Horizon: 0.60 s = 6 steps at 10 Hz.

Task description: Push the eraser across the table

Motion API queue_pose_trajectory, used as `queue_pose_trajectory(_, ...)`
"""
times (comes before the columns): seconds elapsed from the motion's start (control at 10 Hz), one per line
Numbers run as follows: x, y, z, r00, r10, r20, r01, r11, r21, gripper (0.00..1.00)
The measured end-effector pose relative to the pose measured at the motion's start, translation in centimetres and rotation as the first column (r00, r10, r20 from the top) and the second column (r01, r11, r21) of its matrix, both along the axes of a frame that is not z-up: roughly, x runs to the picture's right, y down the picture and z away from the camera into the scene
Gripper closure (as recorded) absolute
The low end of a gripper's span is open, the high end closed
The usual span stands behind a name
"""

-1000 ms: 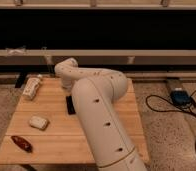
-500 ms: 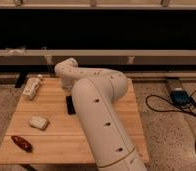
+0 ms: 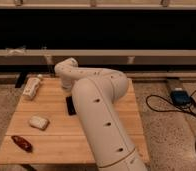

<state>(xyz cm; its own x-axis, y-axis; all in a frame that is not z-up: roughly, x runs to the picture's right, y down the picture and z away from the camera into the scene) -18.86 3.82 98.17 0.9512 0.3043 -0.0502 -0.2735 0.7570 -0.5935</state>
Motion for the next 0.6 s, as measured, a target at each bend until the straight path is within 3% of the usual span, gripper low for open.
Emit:
queue_pose_trajectory(0.2,-0.1,-1.5,-1.4,1.000,0.004,0.029,-0.005,0.9988,0.048,0.55)
queue_pose_trajectory(0.4,-0.6,-2.2,-2.3,0.999,-0.003,0.044,0.000,0.9978,0.067,0.35)
queue_pose_trajectory(0.5,-0.7,-2.1,-2.2,0.999,-0.006,0.048,0.003,0.9973,0.073,0.28)
queue_pose_trajectory(0.6,-0.7,-2.2,-2.1,0.999,-0.009,0.049,0.006,0.9968,0.079,0.27)
